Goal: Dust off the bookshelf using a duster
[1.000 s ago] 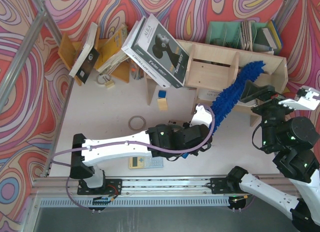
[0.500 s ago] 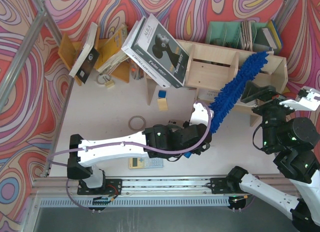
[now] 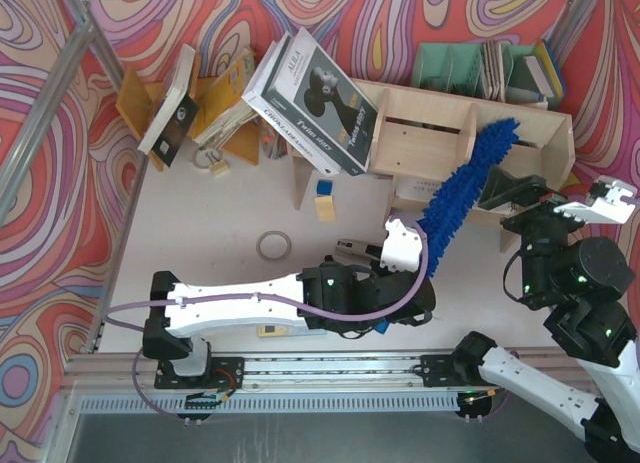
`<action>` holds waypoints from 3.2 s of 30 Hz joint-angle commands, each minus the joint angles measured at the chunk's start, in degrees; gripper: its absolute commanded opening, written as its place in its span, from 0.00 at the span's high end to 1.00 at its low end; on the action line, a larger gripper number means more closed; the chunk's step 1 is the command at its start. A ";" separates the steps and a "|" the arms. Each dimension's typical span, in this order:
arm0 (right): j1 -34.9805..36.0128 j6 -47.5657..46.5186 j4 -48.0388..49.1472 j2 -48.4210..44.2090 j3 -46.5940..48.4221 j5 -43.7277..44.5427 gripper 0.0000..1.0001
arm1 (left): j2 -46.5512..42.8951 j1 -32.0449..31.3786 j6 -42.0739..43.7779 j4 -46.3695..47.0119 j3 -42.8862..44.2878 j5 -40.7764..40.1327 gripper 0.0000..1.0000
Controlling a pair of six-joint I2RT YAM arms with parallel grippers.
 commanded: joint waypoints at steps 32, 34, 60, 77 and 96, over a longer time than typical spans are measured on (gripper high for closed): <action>0.08 4.35 -3.09 -5.22 -3.78 -2.00 0.01 | 2.57 -0.52 -3.25 0.19 8.94 -9.61 1.00; 0.07 4.12 -3.10 -5.41 -3.89 -1.68 0.01 | 3.25 -0.52 -3.14 -0.31 9.56 -9.08 1.00; 0.08 3.44 -2.71 -5.36 -3.94 -0.92 0.01 | 7.04 1.93 0.21 -1.78 9.77 4.68 1.00; 0.07 4.04 -2.94 -4.84 -4.10 -0.92 0.01 | 3.04 2.53 4.61 -1.67 1.27 10.32 1.00; 0.07 2.92 -1.82 -2.81 -2.90 -0.52 0.01 | -2.28 -0.43 13.65 4.94 -2.94 13.16 1.00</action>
